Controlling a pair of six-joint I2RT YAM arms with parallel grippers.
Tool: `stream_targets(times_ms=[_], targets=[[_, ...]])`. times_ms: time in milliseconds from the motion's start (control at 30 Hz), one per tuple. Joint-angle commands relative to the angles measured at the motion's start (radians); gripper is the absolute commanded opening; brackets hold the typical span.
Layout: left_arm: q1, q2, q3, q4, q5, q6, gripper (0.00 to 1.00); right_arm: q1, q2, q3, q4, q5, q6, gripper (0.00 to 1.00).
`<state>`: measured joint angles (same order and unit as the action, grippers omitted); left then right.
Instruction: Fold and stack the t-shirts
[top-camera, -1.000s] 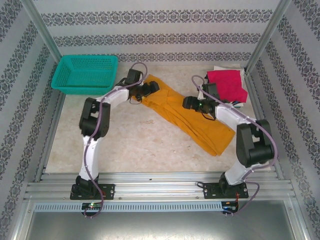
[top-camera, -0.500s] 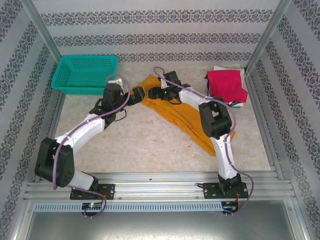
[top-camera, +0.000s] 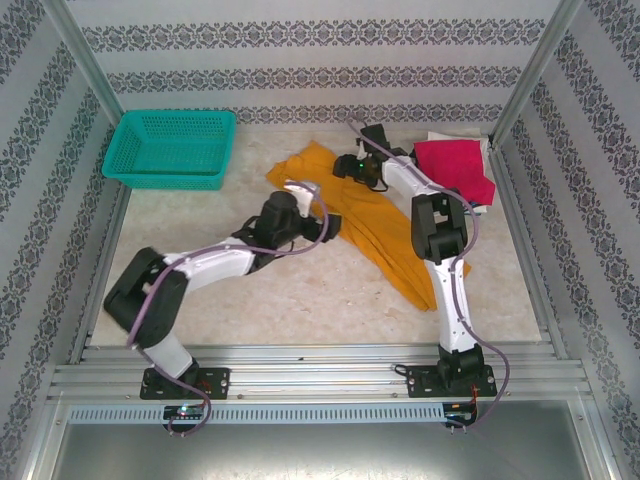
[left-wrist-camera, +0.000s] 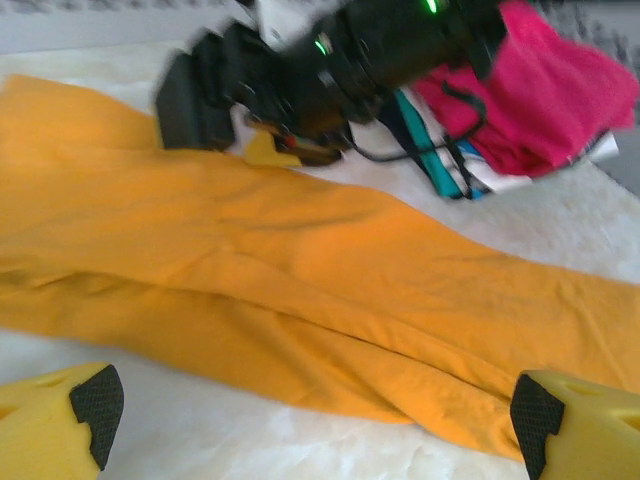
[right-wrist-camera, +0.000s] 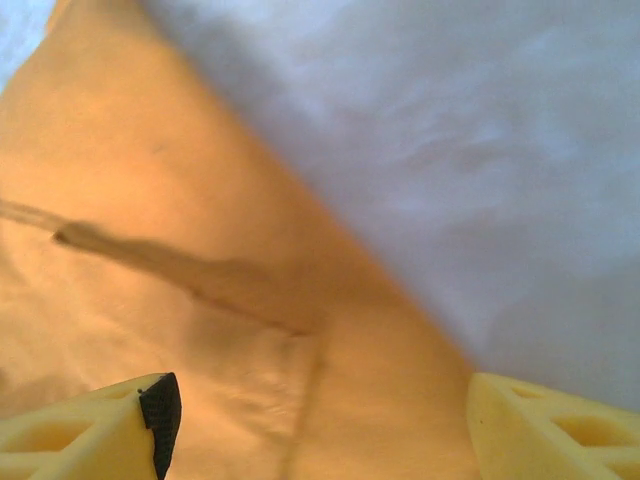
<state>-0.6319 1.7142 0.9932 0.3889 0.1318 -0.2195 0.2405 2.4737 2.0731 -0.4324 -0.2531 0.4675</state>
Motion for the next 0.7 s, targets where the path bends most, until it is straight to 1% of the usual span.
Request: stream_targets(times_ms=[0,100,233,333,467,567,600,667], targets=[[-0.068,0.101,0.106,0.077,0.123,0.16,1.0,-0.004,-0.141,-0.089,0.033,0.001,-0.014,0.76],[-0.122,0.199,0.219,-0.001,0.147,0.228,1.0,-0.05,-0.285,-0.254,0.132,-0.009,0.014,0.76],[-0.169,0.337,0.367,-0.088,0.209,0.262,1.0,-0.143,-0.468,-0.485,0.24,-0.016,0.06,0.76],[-0.198,0.448,0.518,-0.215,0.245,0.278,1.0,-0.217,-0.578,-0.636,0.302,-0.036,0.082,0.75],[-0.222,0.58,0.702,-0.352,0.28,0.298,1.0,-0.279,-0.684,-0.774,0.331,-0.022,0.075,0.76],[-0.226,0.678,0.849,-0.517,0.295,0.333,1.0,-0.298,-0.727,-0.834,0.335,-0.023,0.067,0.76],[-0.226,0.701,0.879,-0.568,0.283,0.348,1.0,-0.3,-0.737,-0.848,0.338,-0.023,0.064,0.76],[-0.226,0.712,0.881,-0.618,0.254,0.392,1.0,-0.302,-0.748,-0.868,0.339,-0.02,0.056,0.76]])
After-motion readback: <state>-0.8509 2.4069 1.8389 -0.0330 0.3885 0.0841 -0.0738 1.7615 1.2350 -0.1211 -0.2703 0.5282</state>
